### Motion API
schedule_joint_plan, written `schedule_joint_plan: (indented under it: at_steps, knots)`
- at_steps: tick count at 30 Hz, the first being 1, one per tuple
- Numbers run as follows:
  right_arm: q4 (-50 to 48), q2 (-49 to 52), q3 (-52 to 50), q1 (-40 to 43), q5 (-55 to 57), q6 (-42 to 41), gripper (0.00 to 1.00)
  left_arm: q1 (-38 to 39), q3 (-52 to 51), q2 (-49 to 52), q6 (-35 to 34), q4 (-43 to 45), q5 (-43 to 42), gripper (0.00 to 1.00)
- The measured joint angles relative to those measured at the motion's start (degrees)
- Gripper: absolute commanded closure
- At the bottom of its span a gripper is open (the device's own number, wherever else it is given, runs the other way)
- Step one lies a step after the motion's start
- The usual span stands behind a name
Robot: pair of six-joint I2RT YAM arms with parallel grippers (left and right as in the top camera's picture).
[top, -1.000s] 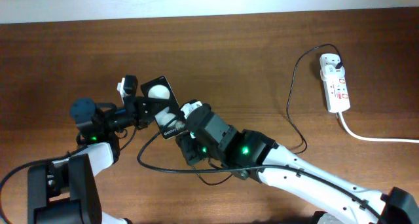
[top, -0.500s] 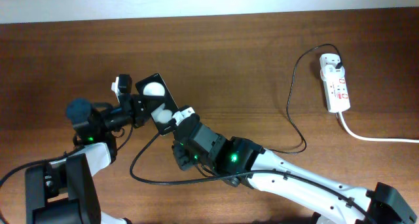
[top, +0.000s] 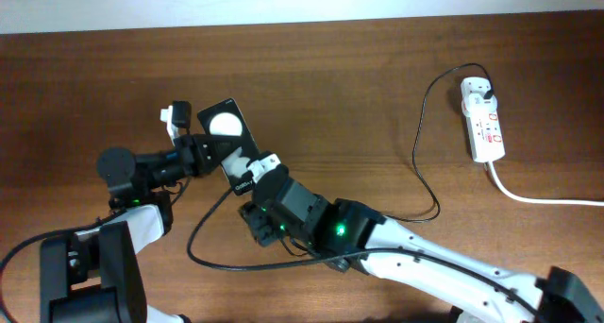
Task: Plug charger to phone and switch on socket
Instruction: 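Push the USB-C plug into the phone's port with the right gripper, then lower the plugged phone onto the table with the left gripper and release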
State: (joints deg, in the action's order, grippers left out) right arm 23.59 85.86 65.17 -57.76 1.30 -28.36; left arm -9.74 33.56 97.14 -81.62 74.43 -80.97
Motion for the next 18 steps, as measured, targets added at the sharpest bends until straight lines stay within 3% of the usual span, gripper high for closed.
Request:
schedule_joint_plan:
  at_steps: [3, 5, 7, 12, 14, 18]
  knots:
    - [2.0, -4.7, 0.2, 0.0, 0.2, 0.1, 0.24, 0.4, 0.0, 0.0, 2.8, -0.9, 4.6, 1.0]
    - [4.8, -9.8, 0.3, 0.9, 0.5, 0.0, 0.2, 2.4, 0.8, 0.0, 6.0, -6.1, 8.4, 1.0]
    - [10.1, -14.8, 0.7, 3.4, 1.3, 0.0, 0.19, 5.6, 5.2, -0.1, 11.3, -20.5, 11.0, 1.0]
    - [20.3, -24.4, 1.0, 11.0, 4.2, -0.1, 0.15, 16.5, 25.6, 0.6, 36.0, -68.5, 24.7, 1.0]
    - [23.4, -27.9, 1.0, 12.7, 4.3, 0.0, 0.14, 20.3, 32.9, 0.9, 43.1, -78.4, 29.6, 1.0]
    - [27.8, -32.9, 1.0, 15.1, 4.8, -0.1, 0.12, 26.0, 42.5, 4.3, 47.6, -82.0, 32.0, 1.0]
